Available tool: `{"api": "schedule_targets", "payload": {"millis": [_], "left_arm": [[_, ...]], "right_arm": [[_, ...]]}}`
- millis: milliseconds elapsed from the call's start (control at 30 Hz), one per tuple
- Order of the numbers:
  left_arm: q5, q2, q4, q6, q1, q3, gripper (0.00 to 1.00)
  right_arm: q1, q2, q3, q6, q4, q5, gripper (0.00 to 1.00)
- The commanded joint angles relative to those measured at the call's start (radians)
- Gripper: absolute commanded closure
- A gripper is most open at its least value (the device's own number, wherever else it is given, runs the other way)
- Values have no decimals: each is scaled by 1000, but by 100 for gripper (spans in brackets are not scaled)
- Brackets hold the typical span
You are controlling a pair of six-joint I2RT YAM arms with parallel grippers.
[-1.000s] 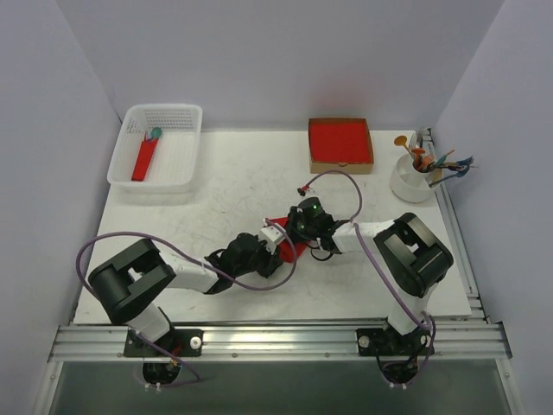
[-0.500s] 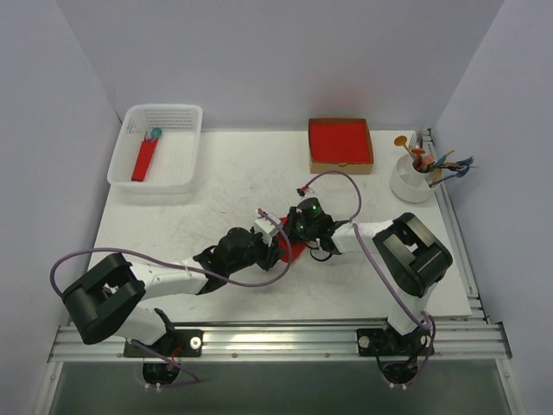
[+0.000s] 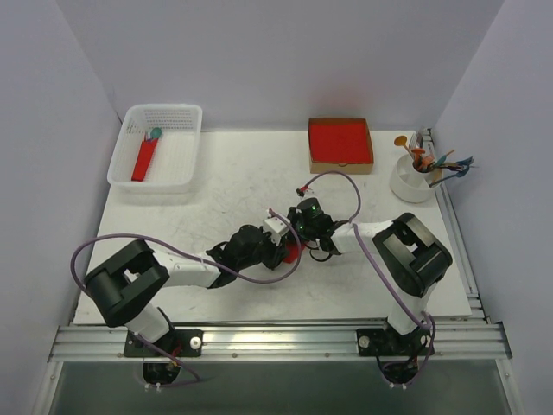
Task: Place the utensils on the paper napkin and roll it up
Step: Roll the napkin at the center of the board.
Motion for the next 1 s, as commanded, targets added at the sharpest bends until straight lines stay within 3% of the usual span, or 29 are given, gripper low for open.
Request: {"api": "schedule_targets", "payload": {"millis": [0,633,967], "left_arm": [[28,29,74,18,-4,37,69],[43,167,223,-43,-41,-77,74],[23,152,197,-38,-53,-65,75]], "right_arm": [[8,9,20,-13,-15,-1,100],[6,35,50,-16,-37,-4,100],[5,43,58,-21,-43,-2,100]]}}
